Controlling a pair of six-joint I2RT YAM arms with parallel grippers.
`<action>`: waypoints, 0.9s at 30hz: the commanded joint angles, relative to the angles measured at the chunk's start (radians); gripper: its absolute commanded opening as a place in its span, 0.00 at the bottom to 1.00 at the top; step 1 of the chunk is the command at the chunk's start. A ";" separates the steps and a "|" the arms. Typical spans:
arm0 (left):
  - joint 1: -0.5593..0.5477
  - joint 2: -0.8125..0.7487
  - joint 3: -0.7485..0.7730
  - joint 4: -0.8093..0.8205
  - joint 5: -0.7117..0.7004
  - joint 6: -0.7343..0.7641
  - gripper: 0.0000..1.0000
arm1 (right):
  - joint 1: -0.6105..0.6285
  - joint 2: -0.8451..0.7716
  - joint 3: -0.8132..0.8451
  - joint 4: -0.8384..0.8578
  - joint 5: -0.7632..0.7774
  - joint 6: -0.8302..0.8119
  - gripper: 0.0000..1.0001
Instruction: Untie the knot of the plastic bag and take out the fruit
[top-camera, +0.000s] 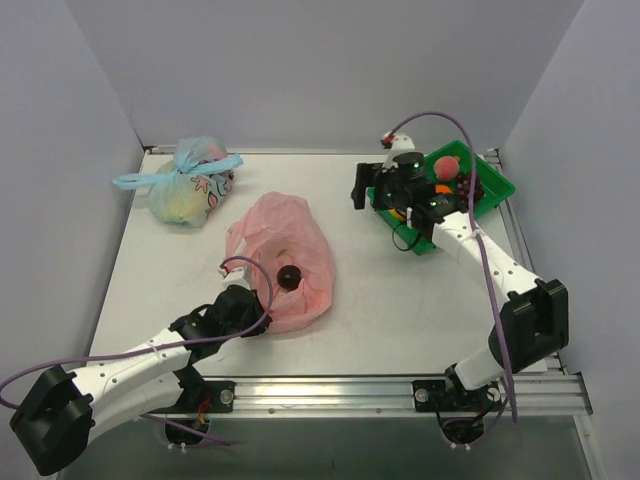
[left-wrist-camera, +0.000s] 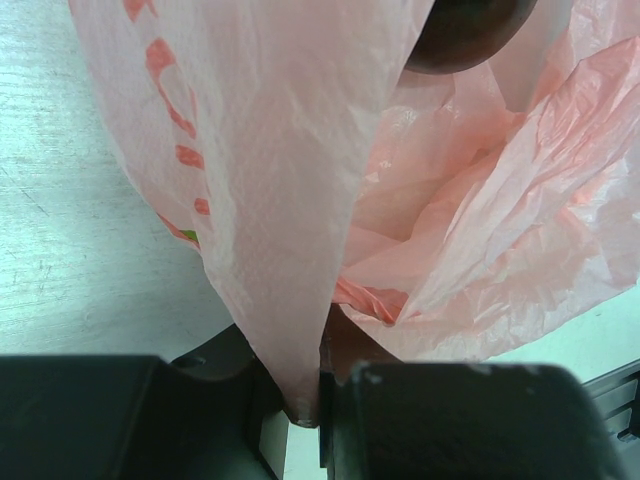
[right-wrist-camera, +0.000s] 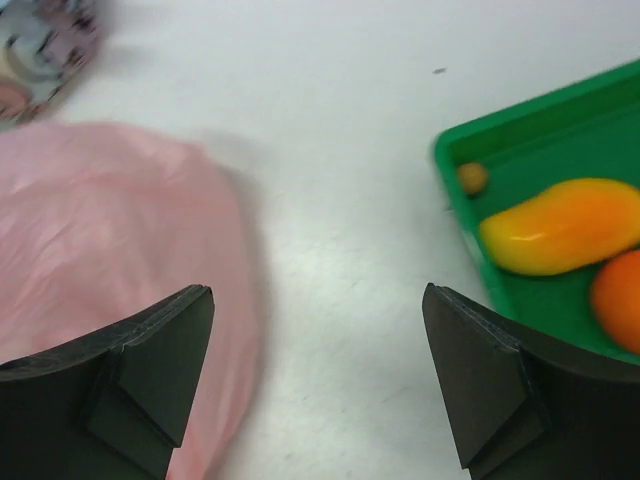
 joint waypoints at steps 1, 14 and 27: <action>-0.004 -0.006 0.006 0.022 0.000 0.000 0.22 | 0.137 -0.070 -0.042 -0.067 -0.031 -0.091 0.87; -0.002 -0.026 0.022 -0.026 0.010 -0.012 0.22 | 0.581 0.088 0.043 -0.160 -0.091 -0.227 0.77; -0.004 -0.055 0.010 -0.053 0.019 -0.031 0.22 | 0.583 0.369 0.169 -0.108 -0.080 -0.280 0.77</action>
